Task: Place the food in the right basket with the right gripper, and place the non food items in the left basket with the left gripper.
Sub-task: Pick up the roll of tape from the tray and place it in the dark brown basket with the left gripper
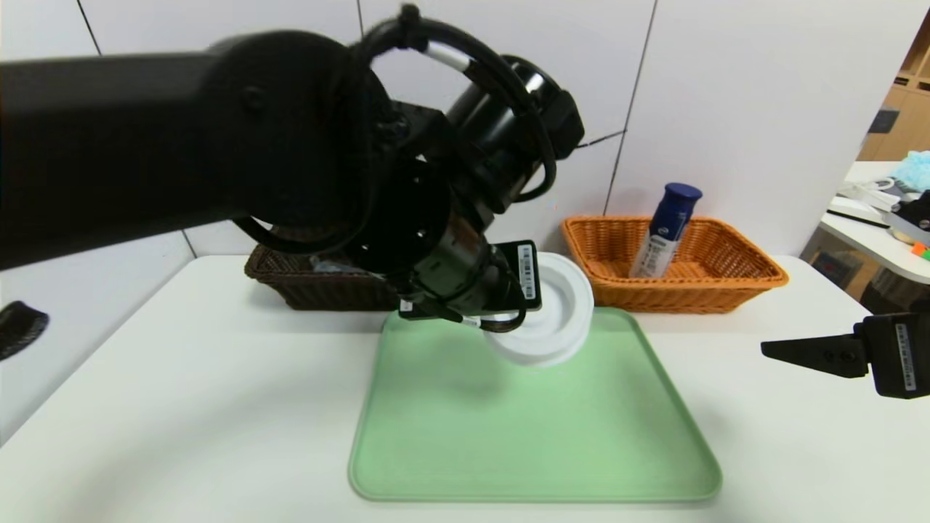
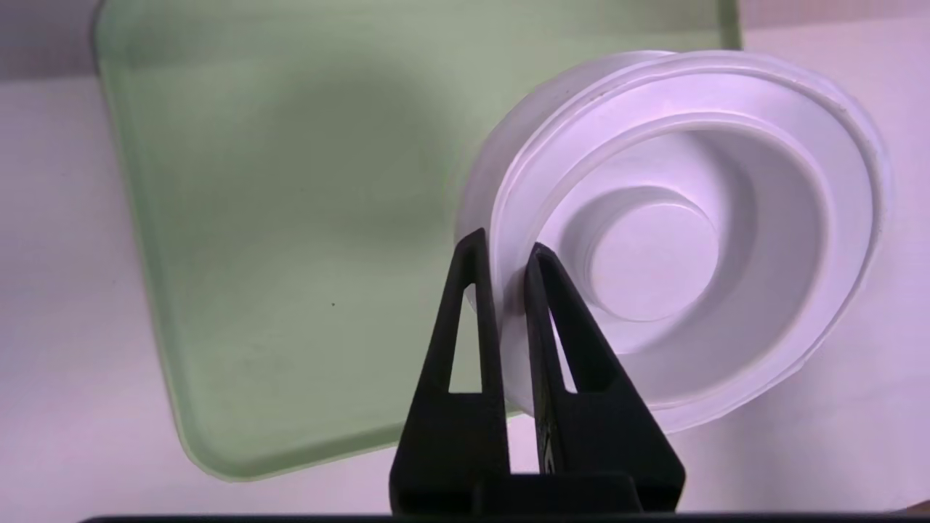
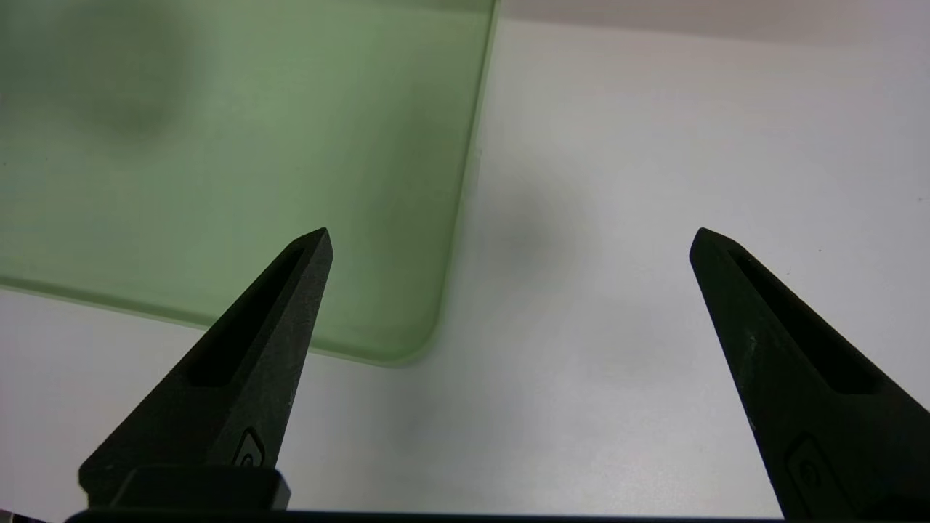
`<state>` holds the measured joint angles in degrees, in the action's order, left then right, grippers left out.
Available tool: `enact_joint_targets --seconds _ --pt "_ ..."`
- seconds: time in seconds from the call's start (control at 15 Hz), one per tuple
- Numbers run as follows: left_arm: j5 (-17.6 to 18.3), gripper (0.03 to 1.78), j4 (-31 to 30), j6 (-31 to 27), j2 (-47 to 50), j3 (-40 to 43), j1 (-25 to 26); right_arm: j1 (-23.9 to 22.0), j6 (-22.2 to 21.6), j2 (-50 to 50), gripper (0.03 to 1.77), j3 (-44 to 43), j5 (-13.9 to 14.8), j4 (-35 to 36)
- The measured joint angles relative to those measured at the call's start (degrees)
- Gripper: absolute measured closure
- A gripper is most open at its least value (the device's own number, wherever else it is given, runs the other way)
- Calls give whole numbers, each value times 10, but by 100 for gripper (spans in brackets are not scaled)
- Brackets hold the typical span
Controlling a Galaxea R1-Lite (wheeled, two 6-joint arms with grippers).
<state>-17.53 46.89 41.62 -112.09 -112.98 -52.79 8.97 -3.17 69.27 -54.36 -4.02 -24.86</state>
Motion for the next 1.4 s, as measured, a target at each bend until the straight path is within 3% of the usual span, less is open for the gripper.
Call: enact_joint_targets --seconds 0.27,0.6,0.93,1.4 --pt "0 164 1 1 49 0 35 0 -3 -3 10 4 1 2" --pt "1 164 -10 -4 67 0 153 0 -21 -3 10 3 3 2" --pt "1 164 -58 -33 32 0 264 0 -24 -3 10 -1 4 2" --pt "13 164 -108 -7 -40 0 332 0 -23 -8 10 4 5 -2"
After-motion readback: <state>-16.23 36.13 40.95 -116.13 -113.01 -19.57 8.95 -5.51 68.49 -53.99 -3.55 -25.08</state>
